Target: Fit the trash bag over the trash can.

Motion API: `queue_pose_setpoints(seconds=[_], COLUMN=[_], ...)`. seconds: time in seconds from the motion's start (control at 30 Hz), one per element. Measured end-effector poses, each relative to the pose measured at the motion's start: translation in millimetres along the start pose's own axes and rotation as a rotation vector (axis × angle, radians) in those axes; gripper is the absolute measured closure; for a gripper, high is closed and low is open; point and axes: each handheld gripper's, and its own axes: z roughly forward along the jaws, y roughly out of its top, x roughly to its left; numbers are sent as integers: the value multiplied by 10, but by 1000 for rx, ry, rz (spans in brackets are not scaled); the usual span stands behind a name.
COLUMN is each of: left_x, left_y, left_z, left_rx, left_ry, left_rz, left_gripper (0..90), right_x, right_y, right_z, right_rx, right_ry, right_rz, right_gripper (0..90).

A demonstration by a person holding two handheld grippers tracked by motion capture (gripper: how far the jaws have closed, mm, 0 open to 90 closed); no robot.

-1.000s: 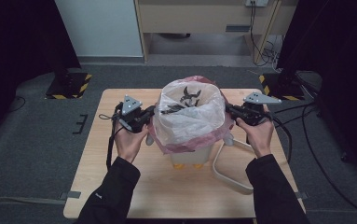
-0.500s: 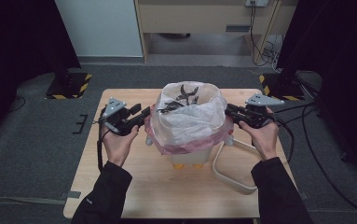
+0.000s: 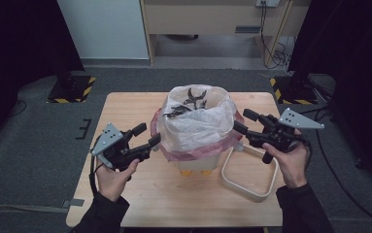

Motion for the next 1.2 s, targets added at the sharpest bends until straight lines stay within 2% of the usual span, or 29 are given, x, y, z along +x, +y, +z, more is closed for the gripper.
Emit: queue_pose_setpoints(seconds=[0.07, 0.13, 0.23, 0.27, 0.3, 0.37, 0.47, 0.57, 0.6, 0.63, 0.67, 0.73, 0.8, 0.83, 0.9, 0.93, 0.97, 1.0, 1.03, 1.07, 1.1, 1.13, 1.2], left_x=[-1, -1, -8, -8, -20, -20, -9, 3, 11, 11, 33, 44, 48, 45, 42, 42, 40, 42, 49, 49, 75, 99, 173], left_y=[-40, -75, -104, -104, -113, -118, -147, -172, -181, -181, -202, -218, -218, -214, -199, -199, -180, -143, -120, -120, -76, -62, -50], left_z=[50, 97, 132, 132, 137, 135, 136, 134, 133, 133, 137, 140, 139, 132, 112, 112, 91, 53, 26, 26, -25, -53, -113], left_rx=[12, 20, 24, 24, 21, 28, 49, 80, 86, 86, 95, 92, 89, 82, 50, 50, 23, -18, -38, -38, -64, -72, -84], left_ry=[-7, -19, -33, -33, -47, -57, -66, -30, -20, -20, -14, -8, -10, -2, -4, -4, 4, 22, 29, 29, 51, 69, 99], left_rz=[0, 3, 6, 6, 13, 14, 9, 23, 23, 23, 11, 8, 1, 2, -6, -6, -5, 5, 8, 8, 6, 5, -6], left_gripper=[351, 351, 358, 368, 389, 449, 560, 665, 687, 705, 713, 721, 721, 688, 629, 594, 594, 488, 454, 412, 345, 327, 302], right_x=[42, 71, 127, 127, 176, 215, 224, 205, 185, 185, 145, 126, 120, 114, 114, 114, 115, 116, 114, 114, 106, 101, 92], right_y=[-29, -45, -69, -69, -104, -155, -210, -271, -280, -280, -289, -286, -287, -296, -300, -300, -298, -278, -265, -265, -220, -204, -171], right_z=[-12, -54, -96, -96, -91, -58, -16, -15, -31, -31, -72, -94, -99, -103, -97, -97, -96, -105, -113, -113, -140, -156, -193], right_rx=[21, 17, 12, 12, 36, 68, 103, 146, 159, 159, 161, 174, 184, 203, 213, 213, 217, 203, 194, 194, 144, 133, 98], right_ry=[30, 46, 96, 96, 126, 140, 155, 141, 144, 144, 145, 136, 134, 123, 120, 120, 120, 114, 115, 115, 110, 111, 109], right_rz=[8, 9, 34, 34, 28, 8, -18, -50, -46, -46, -30, -27, -27, -31, -29, -29, -25, -17, -18, -18, -9, -7, 2], right_gripper=[350, 340, 317, 317, 308, 319, 424, 669, 754, 754, 859, 883, 884, 879, 842, 842, 803, 660, 608, 608, 450, 446, 381])
